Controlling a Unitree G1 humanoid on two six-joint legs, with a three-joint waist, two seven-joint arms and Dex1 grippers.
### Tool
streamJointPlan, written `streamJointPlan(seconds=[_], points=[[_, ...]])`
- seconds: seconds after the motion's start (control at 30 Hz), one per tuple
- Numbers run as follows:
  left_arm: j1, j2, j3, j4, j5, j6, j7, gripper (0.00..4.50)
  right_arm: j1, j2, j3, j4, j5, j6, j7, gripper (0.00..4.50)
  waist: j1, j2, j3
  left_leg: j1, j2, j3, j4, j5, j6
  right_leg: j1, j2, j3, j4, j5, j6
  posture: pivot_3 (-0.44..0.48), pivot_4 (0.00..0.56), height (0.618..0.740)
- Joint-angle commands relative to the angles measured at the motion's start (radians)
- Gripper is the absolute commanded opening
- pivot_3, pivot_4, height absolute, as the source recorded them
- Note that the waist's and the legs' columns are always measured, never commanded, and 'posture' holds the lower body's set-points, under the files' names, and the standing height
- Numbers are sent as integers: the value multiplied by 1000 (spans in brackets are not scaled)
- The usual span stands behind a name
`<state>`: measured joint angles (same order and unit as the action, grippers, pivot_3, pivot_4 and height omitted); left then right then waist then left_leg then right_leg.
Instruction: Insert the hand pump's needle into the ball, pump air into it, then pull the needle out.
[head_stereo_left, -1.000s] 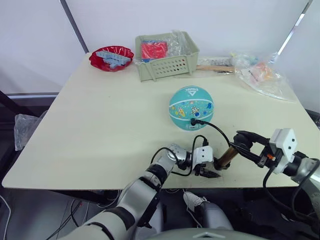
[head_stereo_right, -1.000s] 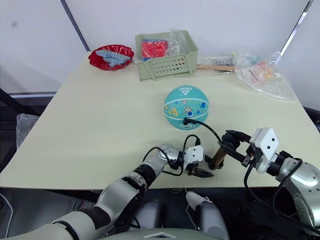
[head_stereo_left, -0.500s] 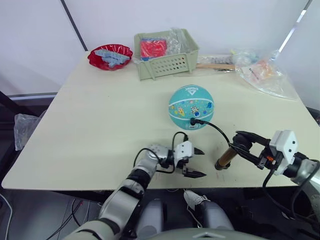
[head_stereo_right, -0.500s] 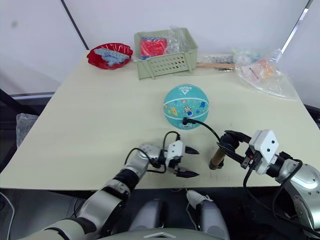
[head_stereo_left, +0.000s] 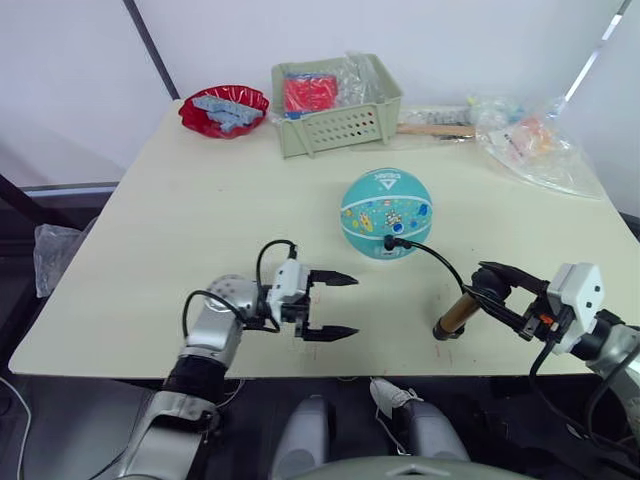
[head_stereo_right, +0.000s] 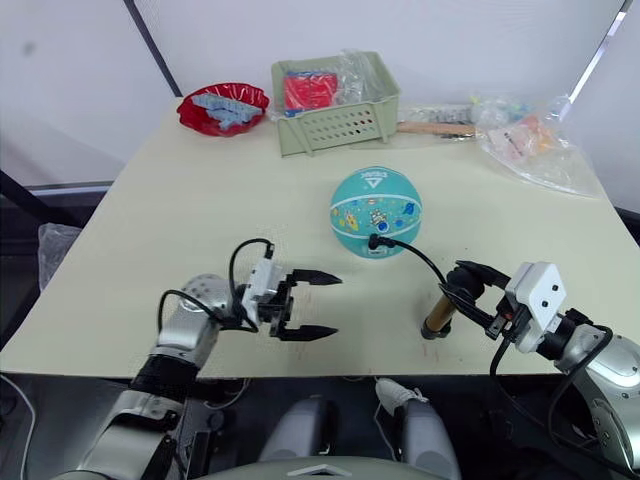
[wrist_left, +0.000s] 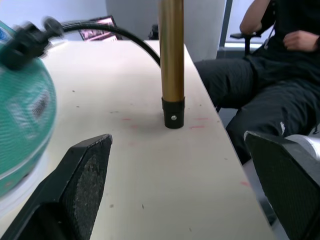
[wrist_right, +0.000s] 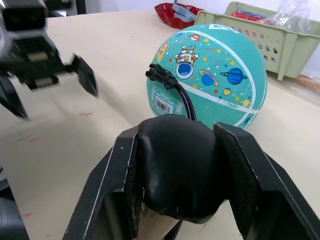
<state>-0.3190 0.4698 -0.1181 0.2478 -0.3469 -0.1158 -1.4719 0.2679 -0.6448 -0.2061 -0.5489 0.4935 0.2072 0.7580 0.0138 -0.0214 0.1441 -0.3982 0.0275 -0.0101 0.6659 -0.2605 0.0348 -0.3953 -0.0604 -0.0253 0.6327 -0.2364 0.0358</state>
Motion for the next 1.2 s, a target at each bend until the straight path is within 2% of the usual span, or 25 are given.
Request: streamJointPlan(seconds=[0.03, 0.33, 0.57, 0.67, 0.77, 1.2], points=[[30, 53, 57, -88, -81, 33, -23, 4500, 14, 15, 16, 54, -28, 45, -35, 1651, 0, 0, 1, 0, 0, 0, 0, 0, 0, 0, 0, 0, 0, 0, 1, 0, 150, 738], [166, 153, 155, -211, -177, 102, -11, 4500, -32, -41, -42, -15, -14, 95, -56, 1651, -2, 7, 9, 0, 0, 2, -1, 0, 0, -1, -1, 5, 0, 0, 0, 0, 150, 738], [165, 153, 163, -248, -192, 120, 21, 4500, -128, -151, -142, -6, 22, 140, -28, 1651, 10, 15, 19, -3, -5, 2, 0, 0, 0, -2, -6, 4, -1, 0, 2, 0, 150, 738], [162, 149, 165, -253, -195, 124, 28, 4500, -162, -183, -170, 23, 10, 133, -13, 1651, 7, 15, 20, -8, -6, 4, -1, 0, 0, -7, -3, 1, -1, 1, 1, 0, 150, 738], [165, 147, 163, -268, -199, 130, 35, 4500, -194, -204, -192, 64, -21, 97, -1, 1651, 3, 15, 20, -18, -7, 5, 0, 0, 0, -16, 1, 2, 1, 4, 6, 0, 150, 738], [171, 143, 158, -303, -215, 143, 54, 4500, -276, -216, -129, 235, -266, -216, 32, 1651, 0, 15, 21, -15, -6, 9, 3, 0, 0, -17, 6, 9, 7, 3, 7, 0, 150, 738]])
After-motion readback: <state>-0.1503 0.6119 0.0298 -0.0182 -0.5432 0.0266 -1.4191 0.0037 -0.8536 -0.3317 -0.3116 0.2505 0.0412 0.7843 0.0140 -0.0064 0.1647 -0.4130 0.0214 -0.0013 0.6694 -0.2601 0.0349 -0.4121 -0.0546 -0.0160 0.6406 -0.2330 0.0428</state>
